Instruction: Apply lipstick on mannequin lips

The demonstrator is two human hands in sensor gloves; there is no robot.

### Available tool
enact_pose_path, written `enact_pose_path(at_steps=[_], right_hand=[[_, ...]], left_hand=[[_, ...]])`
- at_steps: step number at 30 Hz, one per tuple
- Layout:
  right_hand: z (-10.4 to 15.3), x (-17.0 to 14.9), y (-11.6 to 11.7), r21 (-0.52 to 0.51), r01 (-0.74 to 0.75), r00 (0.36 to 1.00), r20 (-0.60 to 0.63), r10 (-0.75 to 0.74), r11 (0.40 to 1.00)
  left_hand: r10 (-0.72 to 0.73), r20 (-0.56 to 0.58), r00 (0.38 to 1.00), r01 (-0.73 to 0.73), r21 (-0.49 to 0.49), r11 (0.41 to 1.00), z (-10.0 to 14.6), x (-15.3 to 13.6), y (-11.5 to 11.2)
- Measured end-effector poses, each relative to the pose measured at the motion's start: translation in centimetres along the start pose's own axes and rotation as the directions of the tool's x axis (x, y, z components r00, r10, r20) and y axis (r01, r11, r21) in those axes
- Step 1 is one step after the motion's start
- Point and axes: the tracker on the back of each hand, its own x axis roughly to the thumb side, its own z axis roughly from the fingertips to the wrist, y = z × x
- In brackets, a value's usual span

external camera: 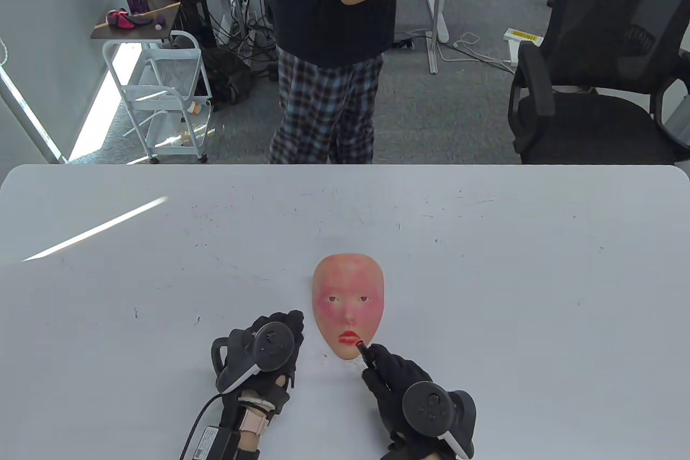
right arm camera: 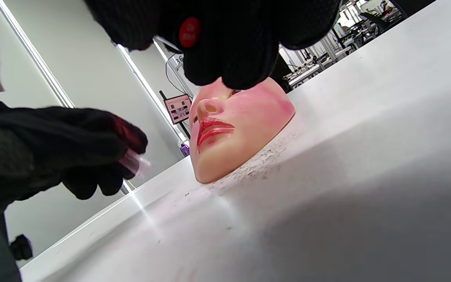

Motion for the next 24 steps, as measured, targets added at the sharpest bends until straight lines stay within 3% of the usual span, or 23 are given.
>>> enact_pose_path(at_steps=[2,3,4,6,8,17,24], right_hand=[[0.0,-0.1,-0.1,-0.007,-0.007,1.000,-0.010,0.007,1.000],[0.0,-0.1,-0.2,-0.007,-0.006,1.000,-0.014,0.006,1.000],[0.0,-0.1,-0.2,-0.007,-0.004,1.000,-0.015,0.004,1.000],[0.0,-0.1,-0.3,-0.011,0.005,1.000,-0.013,-0.006,1.000],[0.0,0.0,-0.3,-0.012,0.025,1.000,0.003,-0.025,1.000],[0.1,0.4,0.1,0.018,0.015,0.999,0.035,-0.015,1.000],[0.0,0.3,0.1,0.025,-0.010,1.000,0.010,0.010,1.000]], left_hand=[[0.237,0.032,0.971,-0.237,-0.012,0.971,0.0,0.3,0.2],[0.379,0.040,0.924,-0.378,-0.035,0.925,0.0,0.4,0.2],[0.451,0.051,0.891,-0.449,-0.054,0.892,0.0,0.5,0.2],[0.634,0.065,0.770,-0.624,-0.126,0.771,-0.1,0.6,-0.2],[0.706,0.064,0.706,-0.689,-0.172,0.704,-0.2,0.8,-0.6],[0.715,0.077,0.695,-0.693,-0.194,0.695,-0.3,0.9,-1.0],[0.756,0.061,0.652,-0.735,-0.196,0.650,-0.3,0.4,-1.3]])
